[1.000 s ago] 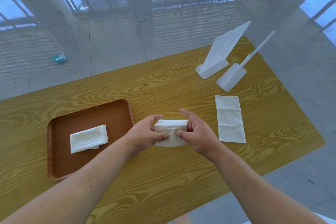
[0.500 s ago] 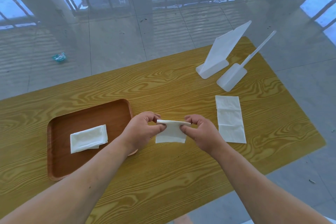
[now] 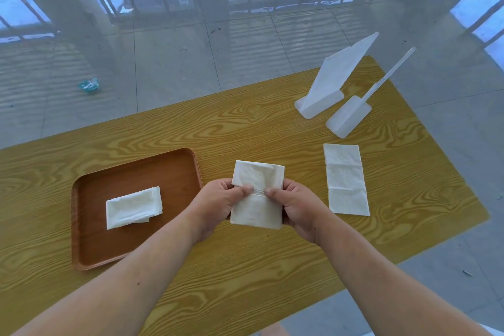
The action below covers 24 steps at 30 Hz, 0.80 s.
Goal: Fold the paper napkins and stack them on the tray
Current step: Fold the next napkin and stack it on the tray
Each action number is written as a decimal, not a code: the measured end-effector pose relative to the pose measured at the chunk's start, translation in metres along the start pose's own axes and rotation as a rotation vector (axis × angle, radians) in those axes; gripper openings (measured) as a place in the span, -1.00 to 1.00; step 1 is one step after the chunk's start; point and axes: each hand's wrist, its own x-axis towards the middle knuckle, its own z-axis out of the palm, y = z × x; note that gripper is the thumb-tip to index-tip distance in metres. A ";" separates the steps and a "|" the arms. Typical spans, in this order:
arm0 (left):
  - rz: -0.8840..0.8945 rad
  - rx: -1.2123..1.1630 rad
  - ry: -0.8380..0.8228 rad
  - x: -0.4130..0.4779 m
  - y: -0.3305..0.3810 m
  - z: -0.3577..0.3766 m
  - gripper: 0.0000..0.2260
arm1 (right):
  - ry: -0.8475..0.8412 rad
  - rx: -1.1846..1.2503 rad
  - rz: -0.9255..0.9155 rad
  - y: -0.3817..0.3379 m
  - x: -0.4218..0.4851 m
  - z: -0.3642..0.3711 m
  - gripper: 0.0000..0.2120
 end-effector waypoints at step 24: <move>0.183 -0.020 0.248 -0.032 -0.006 -0.086 -0.62 | 0.058 -0.149 -0.037 0.001 0.040 0.072 -0.63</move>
